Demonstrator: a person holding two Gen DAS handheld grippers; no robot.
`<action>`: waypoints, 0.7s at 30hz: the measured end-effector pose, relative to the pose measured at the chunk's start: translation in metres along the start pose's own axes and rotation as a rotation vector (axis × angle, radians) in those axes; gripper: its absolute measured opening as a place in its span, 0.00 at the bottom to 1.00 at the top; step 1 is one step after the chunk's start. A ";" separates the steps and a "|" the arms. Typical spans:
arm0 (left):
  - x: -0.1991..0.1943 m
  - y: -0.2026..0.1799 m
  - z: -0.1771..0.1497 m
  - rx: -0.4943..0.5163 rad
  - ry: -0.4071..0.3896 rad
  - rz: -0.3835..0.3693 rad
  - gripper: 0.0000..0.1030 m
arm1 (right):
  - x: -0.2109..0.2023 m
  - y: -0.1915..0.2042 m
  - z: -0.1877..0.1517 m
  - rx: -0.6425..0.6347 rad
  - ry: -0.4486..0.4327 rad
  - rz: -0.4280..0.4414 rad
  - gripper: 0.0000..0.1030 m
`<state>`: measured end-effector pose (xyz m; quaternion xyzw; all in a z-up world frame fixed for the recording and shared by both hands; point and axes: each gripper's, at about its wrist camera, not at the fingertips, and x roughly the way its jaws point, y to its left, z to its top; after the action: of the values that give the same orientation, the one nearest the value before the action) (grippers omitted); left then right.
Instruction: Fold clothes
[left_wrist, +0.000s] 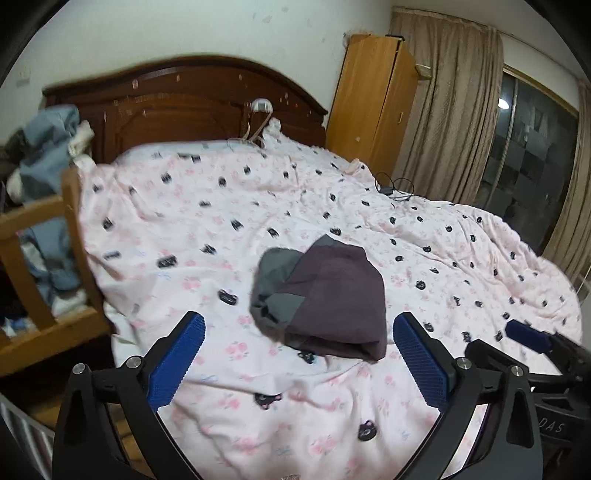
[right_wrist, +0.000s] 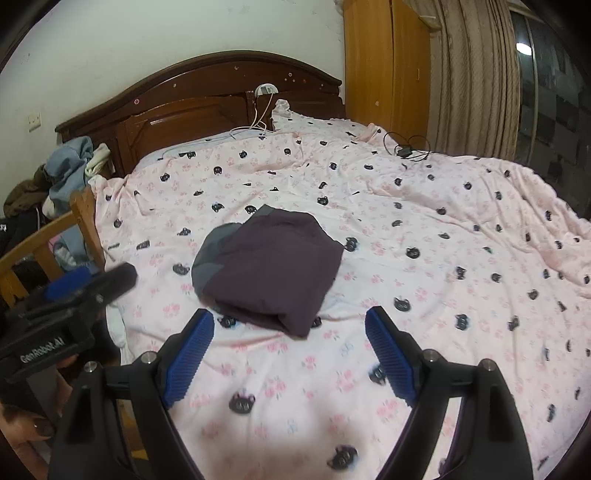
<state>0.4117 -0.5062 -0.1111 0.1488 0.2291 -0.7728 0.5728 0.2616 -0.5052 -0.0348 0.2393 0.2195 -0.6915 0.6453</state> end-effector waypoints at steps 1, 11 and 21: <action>-0.005 -0.002 -0.001 0.015 -0.005 0.011 0.99 | -0.006 0.001 -0.003 0.004 -0.003 -0.001 0.84; -0.041 -0.005 -0.012 0.000 0.028 -0.011 0.99 | -0.069 0.015 -0.032 0.036 -0.039 -0.013 0.85; -0.076 -0.027 -0.024 0.099 0.003 -0.016 0.99 | -0.116 0.015 -0.050 0.062 -0.068 -0.022 0.85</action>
<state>0.4077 -0.4252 -0.0890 0.1762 0.1928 -0.7874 0.5583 0.2849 -0.3840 -0.0031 0.2333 0.1783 -0.7127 0.6371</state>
